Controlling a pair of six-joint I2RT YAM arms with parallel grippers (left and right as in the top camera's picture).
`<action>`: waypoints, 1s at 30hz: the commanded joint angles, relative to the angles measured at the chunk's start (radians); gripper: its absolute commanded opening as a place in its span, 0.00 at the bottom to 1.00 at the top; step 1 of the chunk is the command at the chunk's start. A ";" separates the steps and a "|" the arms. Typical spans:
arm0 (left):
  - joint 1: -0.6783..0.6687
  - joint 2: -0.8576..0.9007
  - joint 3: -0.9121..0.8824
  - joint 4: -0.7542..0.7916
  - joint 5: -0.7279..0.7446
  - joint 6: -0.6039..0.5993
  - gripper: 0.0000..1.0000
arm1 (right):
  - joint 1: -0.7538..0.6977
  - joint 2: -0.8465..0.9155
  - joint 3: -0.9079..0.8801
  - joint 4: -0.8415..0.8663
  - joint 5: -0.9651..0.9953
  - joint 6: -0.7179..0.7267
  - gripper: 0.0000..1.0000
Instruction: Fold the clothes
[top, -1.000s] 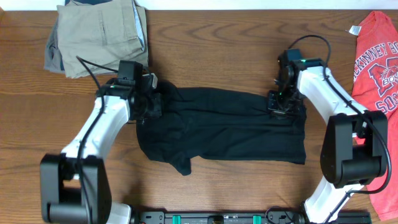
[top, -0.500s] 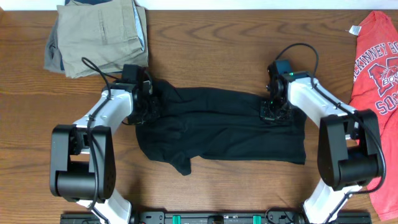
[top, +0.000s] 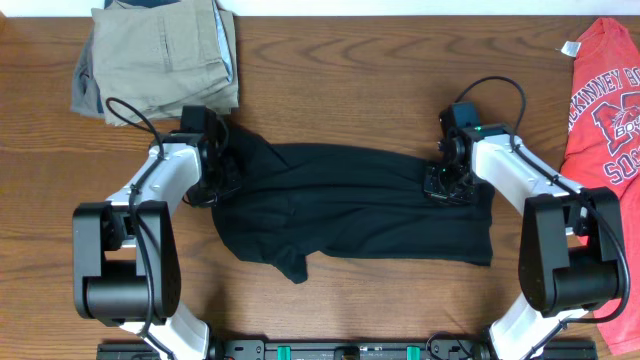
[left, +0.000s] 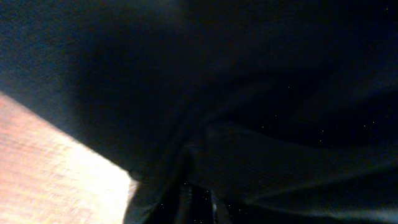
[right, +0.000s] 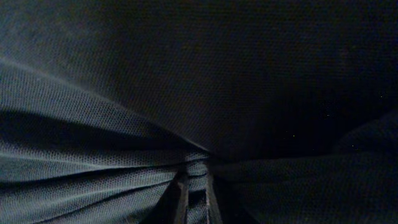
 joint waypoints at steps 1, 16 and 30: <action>0.040 0.005 -0.006 -0.020 -0.111 -0.043 0.11 | -0.036 0.038 0.016 -0.041 0.098 0.014 0.15; 0.188 -0.024 -0.005 -0.075 -0.112 -0.148 0.06 | -0.025 0.038 0.138 -0.113 0.044 0.012 0.55; 0.202 -0.074 -0.005 -0.076 -0.112 -0.148 0.06 | -0.025 0.038 0.137 -0.114 0.045 0.004 0.47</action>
